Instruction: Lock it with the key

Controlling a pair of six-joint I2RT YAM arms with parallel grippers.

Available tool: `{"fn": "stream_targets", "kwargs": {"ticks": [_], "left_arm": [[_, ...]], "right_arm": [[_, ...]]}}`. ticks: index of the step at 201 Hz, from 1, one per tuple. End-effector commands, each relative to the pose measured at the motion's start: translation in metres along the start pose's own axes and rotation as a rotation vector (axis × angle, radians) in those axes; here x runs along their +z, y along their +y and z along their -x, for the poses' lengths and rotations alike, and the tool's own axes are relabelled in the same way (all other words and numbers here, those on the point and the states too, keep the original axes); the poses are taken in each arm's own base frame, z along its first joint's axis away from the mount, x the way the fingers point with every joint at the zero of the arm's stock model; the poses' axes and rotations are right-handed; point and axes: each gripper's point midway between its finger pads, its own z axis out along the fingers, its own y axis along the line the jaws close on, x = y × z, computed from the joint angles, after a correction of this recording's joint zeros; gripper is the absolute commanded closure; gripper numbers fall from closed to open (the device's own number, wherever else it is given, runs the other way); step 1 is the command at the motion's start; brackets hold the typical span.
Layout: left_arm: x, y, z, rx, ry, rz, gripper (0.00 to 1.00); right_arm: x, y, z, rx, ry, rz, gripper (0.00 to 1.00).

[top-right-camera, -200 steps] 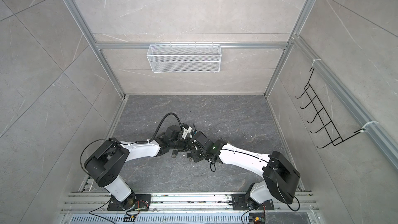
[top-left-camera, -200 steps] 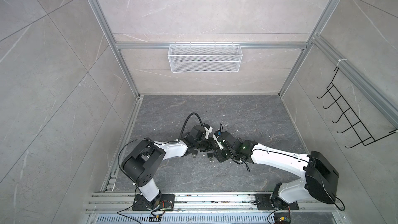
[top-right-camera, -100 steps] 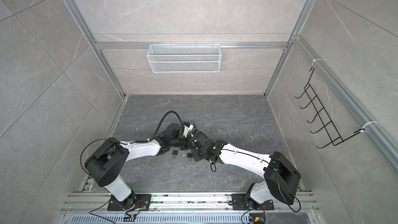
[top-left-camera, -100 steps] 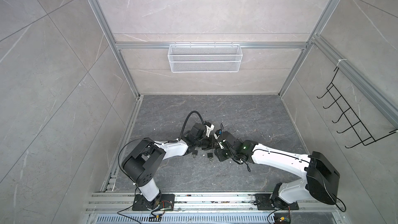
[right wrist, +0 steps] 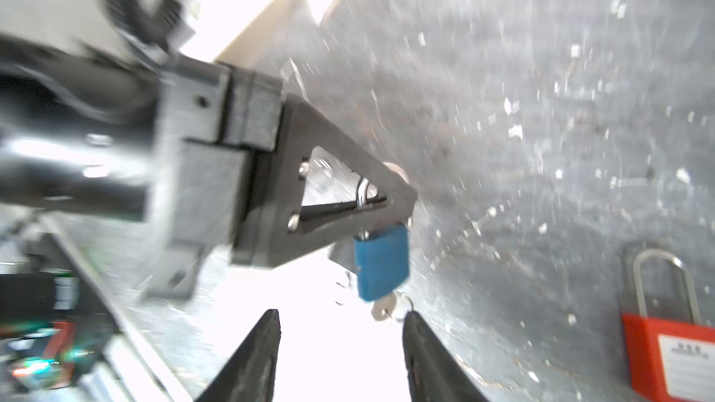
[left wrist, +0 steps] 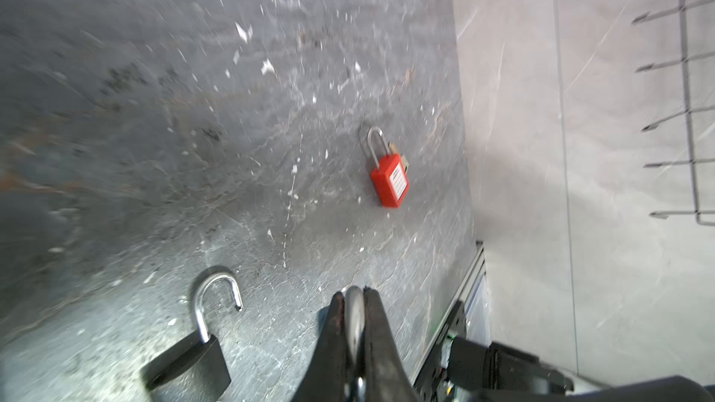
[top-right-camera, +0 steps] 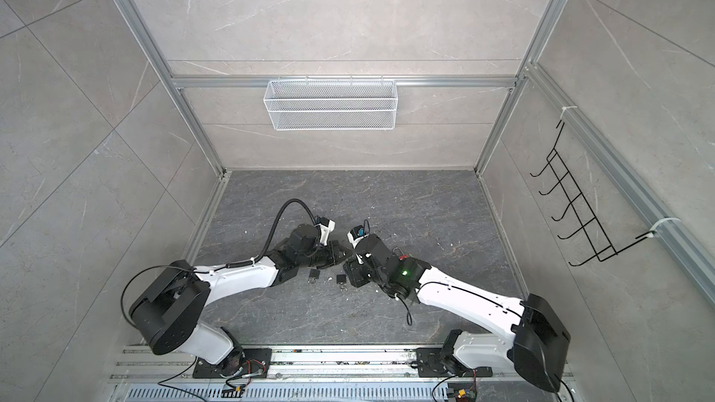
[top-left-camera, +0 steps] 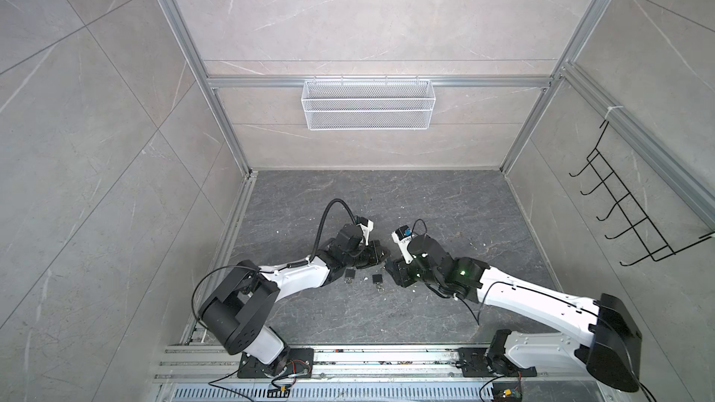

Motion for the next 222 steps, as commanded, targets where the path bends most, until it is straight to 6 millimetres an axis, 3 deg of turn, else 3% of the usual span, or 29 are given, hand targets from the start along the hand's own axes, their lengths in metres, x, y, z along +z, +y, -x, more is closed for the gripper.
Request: {"fn": "stream_targets", "kwargs": {"ticks": [1, 36, 72, 92, 106, 121, 222], "left_arm": [[-0.031, -0.043, 0.045, -0.041, -0.205, -0.101, 1.0], [-0.05, -0.083, 0.063, -0.182, -0.246, -0.25, 1.0], [-0.054, -0.112, 0.072, -0.26, -0.227, -0.366, 1.0], [-0.054, -0.118, 0.071, -0.247, -0.212, -0.38, 1.0], [-0.056, -0.121, 0.07, -0.218, -0.208, -0.383, 1.0], [-0.06, -0.125, 0.068, -0.196, -0.209, -0.402, 1.0], [-0.066, -0.143, 0.068, -0.155, -0.188, -0.472, 1.0]], "right_arm": [[-0.014, 0.005, 0.014, -0.017, -0.103, 0.052, 0.47], [-0.033, -0.001, 0.033, -0.118, -0.294, 0.037, 0.47], [-0.036, 0.004, 0.046, -0.237, -0.286, 0.012, 0.47], [-0.046, 0.003, 0.062, -0.246, -0.406, 0.002, 0.49], [-0.047, -0.006, 0.069, -0.257, -0.416, -0.071, 0.5], [-0.047, -0.003, 0.073, -0.283, -0.422, -0.063, 0.51], [-0.03, -0.01, 0.08, -0.262, -0.404, -0.04, 0.62]]}}
